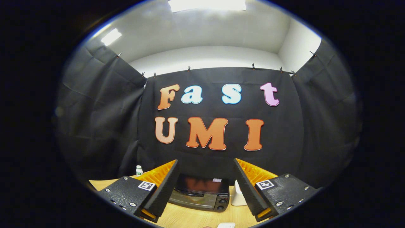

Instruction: Open the toaster oven, put the food inside, and close the toaster oven door.

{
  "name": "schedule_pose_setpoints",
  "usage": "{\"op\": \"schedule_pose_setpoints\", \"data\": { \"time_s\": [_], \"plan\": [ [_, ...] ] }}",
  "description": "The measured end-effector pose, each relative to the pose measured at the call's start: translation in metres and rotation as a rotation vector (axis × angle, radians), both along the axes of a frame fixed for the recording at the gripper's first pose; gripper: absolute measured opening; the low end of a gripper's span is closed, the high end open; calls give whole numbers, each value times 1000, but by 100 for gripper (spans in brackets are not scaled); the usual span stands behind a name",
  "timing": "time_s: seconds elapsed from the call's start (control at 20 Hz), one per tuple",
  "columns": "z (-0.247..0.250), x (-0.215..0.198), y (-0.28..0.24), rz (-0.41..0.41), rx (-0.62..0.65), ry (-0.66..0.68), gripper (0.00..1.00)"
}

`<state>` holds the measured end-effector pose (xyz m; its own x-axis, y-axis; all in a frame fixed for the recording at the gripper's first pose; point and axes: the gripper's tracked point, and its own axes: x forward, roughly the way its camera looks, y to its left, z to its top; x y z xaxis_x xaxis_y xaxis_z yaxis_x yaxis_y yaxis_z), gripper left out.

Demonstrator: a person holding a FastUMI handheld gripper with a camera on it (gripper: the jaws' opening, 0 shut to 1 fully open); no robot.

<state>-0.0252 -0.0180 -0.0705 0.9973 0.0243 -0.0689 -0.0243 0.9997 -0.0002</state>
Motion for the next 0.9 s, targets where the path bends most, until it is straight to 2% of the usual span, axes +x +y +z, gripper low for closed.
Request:
{"op": "schedule_pose_setpoints", "data": {
  "time_s": [0.4,0.9],
  "plan": [
    [7,-10,-10,-9,-28,-34,100],
    [9,-11,-14,-21,-3,-55,100]
  ]
}}
